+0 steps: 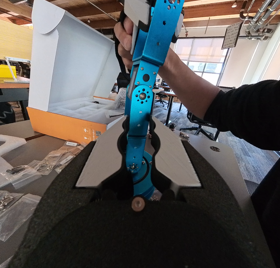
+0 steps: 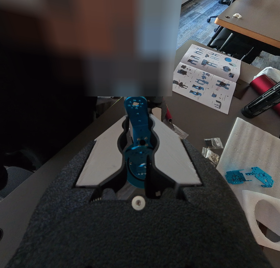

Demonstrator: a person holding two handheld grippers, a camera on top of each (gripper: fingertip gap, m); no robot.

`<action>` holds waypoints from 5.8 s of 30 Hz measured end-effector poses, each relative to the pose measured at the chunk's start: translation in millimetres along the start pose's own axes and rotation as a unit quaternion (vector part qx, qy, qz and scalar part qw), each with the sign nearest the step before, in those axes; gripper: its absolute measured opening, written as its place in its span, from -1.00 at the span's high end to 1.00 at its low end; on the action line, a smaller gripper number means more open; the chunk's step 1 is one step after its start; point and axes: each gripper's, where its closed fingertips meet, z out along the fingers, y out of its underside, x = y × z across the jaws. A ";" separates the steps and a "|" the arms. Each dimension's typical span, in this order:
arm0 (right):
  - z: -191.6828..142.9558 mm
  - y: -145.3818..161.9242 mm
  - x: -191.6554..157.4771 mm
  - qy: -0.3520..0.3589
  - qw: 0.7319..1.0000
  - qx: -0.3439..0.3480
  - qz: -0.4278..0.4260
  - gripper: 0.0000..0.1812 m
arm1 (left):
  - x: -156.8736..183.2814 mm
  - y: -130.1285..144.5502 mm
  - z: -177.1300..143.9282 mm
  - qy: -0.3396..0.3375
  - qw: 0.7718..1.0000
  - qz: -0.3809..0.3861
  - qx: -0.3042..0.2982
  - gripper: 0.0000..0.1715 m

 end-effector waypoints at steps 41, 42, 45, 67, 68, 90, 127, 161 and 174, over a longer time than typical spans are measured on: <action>-40.0 166.0 -88.4 0.303 0.869 0.261 0.291 0.40 | 15.1 -16.1 -66.1 -0.238 0.967 -0.013 -0.094 0.45; -39.9 170.0 -87.8 0.309 0.871 0.250 0.290 0.40 | 15.3 -15.1 -64.9 -0.234 0.968 -0.018 -0.091 0.45; -45.3 176.7 -85.2 0.334 0.869 0.235 0.280 0.45 | 12.8 -14.7 -68.9 -0.228 0.970 -0.027 -0.082 0.45; 167.3 94.7 -60.1 0.369 0.892 0.071 0.250 0.70 | -81.4 97.9 -265.1 -0.133 0.911 -0.031 -0.389 0.51; 177.9 92.8 -55.8 0.366 0.893 0.067 0.254 0.70 | -82.1 100.0 -266.8 -0.131 0.910 -0.030 -0.392 0.51; 180.7 101.9 -29.5 0.508 0.825 -0.006 0.247 0.48 | -68.4 78.5 -264.1 -0.135 0.932 -0.034 -0.335 0.79; 201.7 -16.9 -8.7 0.180 0.800 0.432 0.375 0.79 | 64.1 5.6 -215.9 -0.033 0.989 0.123 -0.080 0.67; 156.7 -153.7 -9.0 0.175 0.844 0.407 0.301 0.80 | 62.5 -117.0 -182.2 -0.253 0.863 0.343 0.271 0.39; 124.2 -129.6 -14.8 0.262 0.835 0.392 0.285 0.80 | 65.1 -95.3 -145.0 -0.242 0.903 0.207 0.288 0.48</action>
